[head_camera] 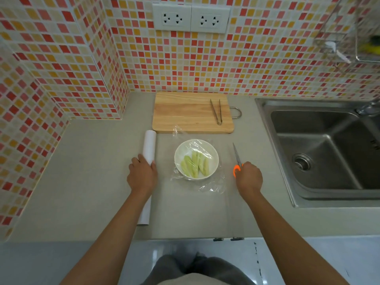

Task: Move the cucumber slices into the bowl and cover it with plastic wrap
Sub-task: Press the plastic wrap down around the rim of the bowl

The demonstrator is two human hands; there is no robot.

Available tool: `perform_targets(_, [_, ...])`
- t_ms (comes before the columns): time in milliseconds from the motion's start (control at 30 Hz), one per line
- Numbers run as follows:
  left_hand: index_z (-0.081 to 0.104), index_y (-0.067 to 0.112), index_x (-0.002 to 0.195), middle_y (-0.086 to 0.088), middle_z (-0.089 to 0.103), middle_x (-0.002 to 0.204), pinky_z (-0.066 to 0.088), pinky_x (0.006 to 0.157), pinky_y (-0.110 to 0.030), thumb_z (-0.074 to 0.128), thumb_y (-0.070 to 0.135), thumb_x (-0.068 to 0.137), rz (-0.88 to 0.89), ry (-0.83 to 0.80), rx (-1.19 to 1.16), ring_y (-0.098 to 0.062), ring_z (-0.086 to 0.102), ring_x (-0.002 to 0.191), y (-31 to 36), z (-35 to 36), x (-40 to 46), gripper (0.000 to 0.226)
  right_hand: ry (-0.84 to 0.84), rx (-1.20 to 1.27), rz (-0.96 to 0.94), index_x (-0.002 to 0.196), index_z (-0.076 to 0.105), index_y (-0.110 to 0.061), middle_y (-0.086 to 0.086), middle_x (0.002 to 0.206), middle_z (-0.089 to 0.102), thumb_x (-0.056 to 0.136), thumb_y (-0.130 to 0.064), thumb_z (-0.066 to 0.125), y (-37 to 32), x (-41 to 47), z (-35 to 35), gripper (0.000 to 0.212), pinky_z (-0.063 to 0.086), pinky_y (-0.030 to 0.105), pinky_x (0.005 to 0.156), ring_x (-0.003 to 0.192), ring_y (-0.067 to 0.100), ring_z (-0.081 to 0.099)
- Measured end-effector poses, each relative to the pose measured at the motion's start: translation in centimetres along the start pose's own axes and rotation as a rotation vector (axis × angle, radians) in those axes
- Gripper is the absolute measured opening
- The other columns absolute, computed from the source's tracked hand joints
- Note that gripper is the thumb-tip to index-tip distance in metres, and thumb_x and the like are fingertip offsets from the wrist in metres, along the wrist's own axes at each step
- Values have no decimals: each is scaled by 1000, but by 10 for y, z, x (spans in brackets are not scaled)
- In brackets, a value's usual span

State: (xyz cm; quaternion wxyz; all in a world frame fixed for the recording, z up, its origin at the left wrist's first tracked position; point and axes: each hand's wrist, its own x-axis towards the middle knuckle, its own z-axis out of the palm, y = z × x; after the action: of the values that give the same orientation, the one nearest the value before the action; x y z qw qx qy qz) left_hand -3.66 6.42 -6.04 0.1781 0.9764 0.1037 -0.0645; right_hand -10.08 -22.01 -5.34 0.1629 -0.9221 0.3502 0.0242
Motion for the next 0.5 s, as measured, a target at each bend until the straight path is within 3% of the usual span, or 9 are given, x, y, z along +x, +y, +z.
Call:
perform_targets(400, [35, -2, 140, -20, 49, 125, 44, 67, -42, 43, 34, 98, -26, 14, 103, -34, 50, 111, -14, -1, -9, 56, 7, -54, -59, 104, 52, 1, 19, 102, 65, 94, -17, 51, 6, 0, 7, 21, 46, 36, 71, 95, 35, 62])
perform_targets(500, [35, -4, 140, -20, 51, 126, 44, 76, -42, 41, 35, 98, -1, 22, 188, -34, 50, 113, -17, -1, -7, 57, 13, -56, -75, 102, 55, 1, 19, 102, 64, 94, -13, 46, 9, 0, 10, 18, 42, 33, 69, 93, 35, 61])
